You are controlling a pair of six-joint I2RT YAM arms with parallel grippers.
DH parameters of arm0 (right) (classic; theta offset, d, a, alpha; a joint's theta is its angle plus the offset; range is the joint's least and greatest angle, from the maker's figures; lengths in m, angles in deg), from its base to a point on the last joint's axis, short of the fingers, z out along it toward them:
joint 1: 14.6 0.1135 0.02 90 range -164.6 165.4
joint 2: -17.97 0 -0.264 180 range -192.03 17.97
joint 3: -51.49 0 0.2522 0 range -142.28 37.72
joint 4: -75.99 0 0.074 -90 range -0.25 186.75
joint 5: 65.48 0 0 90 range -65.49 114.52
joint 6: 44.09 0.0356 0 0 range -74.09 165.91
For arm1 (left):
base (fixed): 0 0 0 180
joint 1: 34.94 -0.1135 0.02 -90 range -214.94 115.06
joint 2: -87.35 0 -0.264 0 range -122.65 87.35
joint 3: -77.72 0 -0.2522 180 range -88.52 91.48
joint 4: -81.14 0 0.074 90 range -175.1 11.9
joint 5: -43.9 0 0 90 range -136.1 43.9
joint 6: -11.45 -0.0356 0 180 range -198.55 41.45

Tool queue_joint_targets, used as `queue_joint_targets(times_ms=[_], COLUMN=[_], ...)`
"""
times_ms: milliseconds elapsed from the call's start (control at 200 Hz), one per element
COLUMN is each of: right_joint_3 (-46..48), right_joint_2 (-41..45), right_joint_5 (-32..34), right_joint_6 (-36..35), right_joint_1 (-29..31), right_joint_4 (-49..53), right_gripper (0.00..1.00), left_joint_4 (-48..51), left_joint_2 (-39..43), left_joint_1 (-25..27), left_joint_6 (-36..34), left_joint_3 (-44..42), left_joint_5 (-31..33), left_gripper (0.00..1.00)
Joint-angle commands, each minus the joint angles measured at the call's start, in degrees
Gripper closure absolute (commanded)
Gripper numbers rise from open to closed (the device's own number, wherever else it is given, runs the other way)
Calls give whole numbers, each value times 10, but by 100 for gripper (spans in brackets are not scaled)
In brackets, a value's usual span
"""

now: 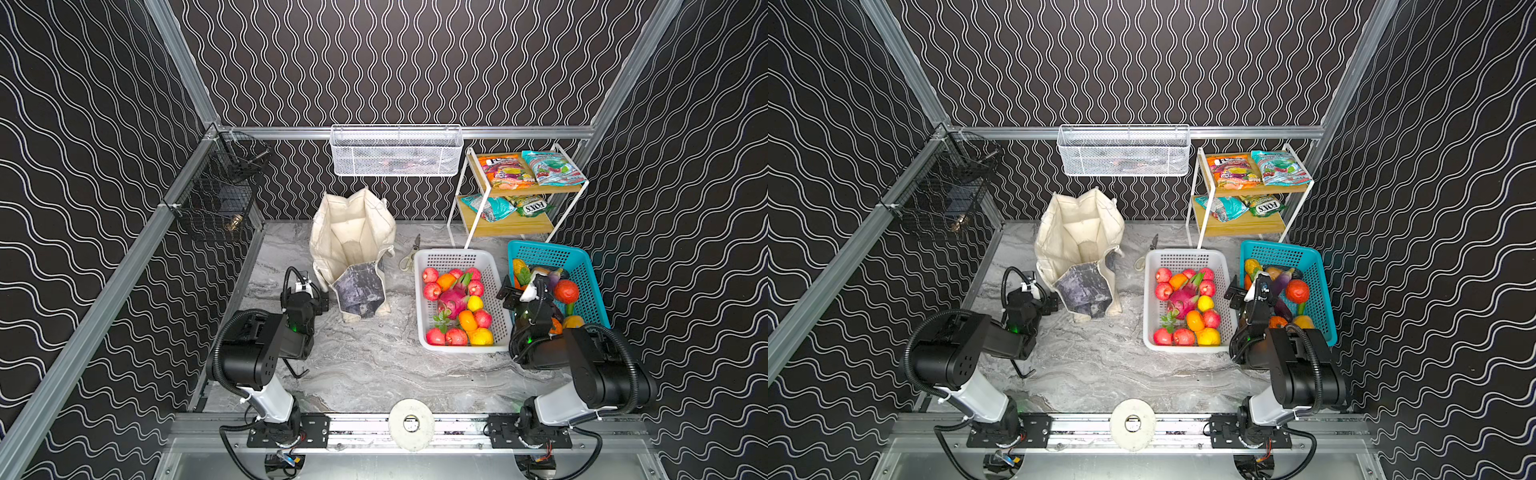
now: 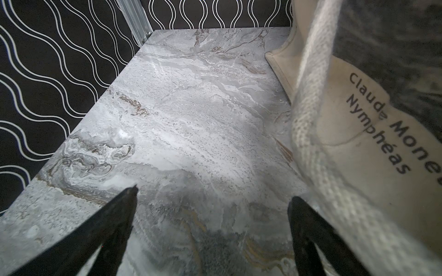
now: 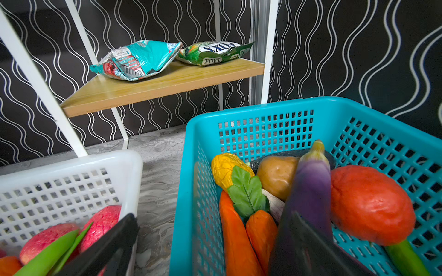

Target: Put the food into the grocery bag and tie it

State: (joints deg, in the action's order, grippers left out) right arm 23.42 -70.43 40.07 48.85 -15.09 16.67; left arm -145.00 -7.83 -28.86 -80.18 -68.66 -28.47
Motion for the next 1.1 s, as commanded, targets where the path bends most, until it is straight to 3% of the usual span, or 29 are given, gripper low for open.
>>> queue_joint_targets(times_ms=[0, 40, 100, 130, 170, 220, 325, 415, 475, 581, 701, 811, 1091], right_joint_3=[4, 6, 0, 1, 8, -1, -55, -118, -157, -242, -350, -441, -575], right_joint_2=[-1, 6, 42, 56, 82, 150, 282, 353, 382, 405, 379, 330, 202], right_joint_5=[0, 9, 1, 15, 62, 79, 126, 148, 153, 123, -9, -110, -45], right_joint_6=[-10, -13, -8, -16, -24, -4, 73, 130, 157, 211, 246, 237, 223], right_joint_1=[0, 0, 2, 6, 20, 22, 22, 22, 22, 22, 24, 54, 308], right_joint_4=[25, 16, 80, 80, 69, 148, 335, 498, 584, 740, 913, 1028, 1178], right_gripper=[1, 1, 1, 1, 2, 1, 2, 1, 1, 4, 9, 11, 11], left_joint_4=[-21, -7, -27, -34, -16, 33, 289, 507, 622, 818, 1004, 1100, 1190], left_joint_2=[1, 12, 30, 45, 92, 176, 351, 424, 451, 471, 465, 461, 484], left_joint_1=[2, 6, 10, 25, 43, 48, 63, 64, 65, 64, 65, 64, 65], left_joint_6=[-5, 0, -15, -23, -27, -28, 24, 118, 160, 242, 317, 340, 335], left_joint_3=[1, 1, -13, -21, -30, -38, 29, 111, 156, 243, 337, 392, 453], left_joint_5=[10, 32, 15, 54, 103, 113, 166, 246, 258, 240, 182, 100, -53], left_gripper=[4, 5, 8, 8, 7, 8, 12, 15, 17, 21, 22, 30, 29])
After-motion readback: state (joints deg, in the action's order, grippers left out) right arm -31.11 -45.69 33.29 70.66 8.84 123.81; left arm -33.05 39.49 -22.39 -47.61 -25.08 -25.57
